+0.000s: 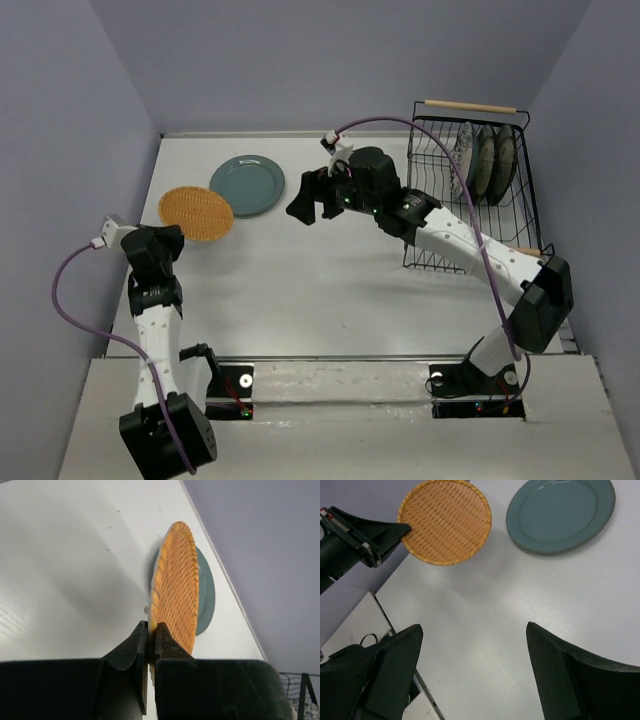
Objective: Load the plates into the dish rack
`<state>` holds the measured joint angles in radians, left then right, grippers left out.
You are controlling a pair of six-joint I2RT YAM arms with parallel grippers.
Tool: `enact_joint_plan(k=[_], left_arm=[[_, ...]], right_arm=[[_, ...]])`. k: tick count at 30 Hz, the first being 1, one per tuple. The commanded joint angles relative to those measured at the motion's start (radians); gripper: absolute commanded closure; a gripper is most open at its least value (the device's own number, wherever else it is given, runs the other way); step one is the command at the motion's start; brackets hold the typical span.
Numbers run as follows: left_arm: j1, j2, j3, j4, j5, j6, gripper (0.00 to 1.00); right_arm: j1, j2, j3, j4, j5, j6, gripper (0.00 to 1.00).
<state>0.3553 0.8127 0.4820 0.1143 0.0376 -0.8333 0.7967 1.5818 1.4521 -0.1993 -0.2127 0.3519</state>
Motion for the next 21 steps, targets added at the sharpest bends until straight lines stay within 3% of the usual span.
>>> enact_joint_plan(k=[1, 4, 8, 11, 15, 21], left_arm=[[-0.085, -0.041, 0.139, -0.039, 0.022, 0.1, 0.94], [-0.151, -0.034, 0.205, 0.01, 0.146, 0.129, 0.94], [-0.255, 0.008, 0.289, 0.145, 0.432, 0.158, 0.94], [-0.334, 0.023, 0.314, 0.234, 0.548, 0.161, 0.94], [-0.416, 0.043, 0.326, 0.304, 0.62, 0.157, 0.94], [-0.496, 0.063, 0.314, 0.439, 0.738, 0.089, 0.94]], right_arm=[[-0.004, -0.026, 0.08, -0.029, 0.033, -0.031, 0.09], [-0.057, -0.036, 0.08, -0.038, 0.012, -0.021, 0.09], [-0.146, -0.06, 0.073, -0.042, -0.062, -0.002, 0.08], [-0.227, -0.078, 0.068, -0.041, -0.209, 0.007, 0.08], [-0.238, -0.106, 0.045, -0.04, -0.286, -0.002, 0.08], [-0.261, -0.123, -0.007, -0.038, -0.281, 0.019, 0.07]])
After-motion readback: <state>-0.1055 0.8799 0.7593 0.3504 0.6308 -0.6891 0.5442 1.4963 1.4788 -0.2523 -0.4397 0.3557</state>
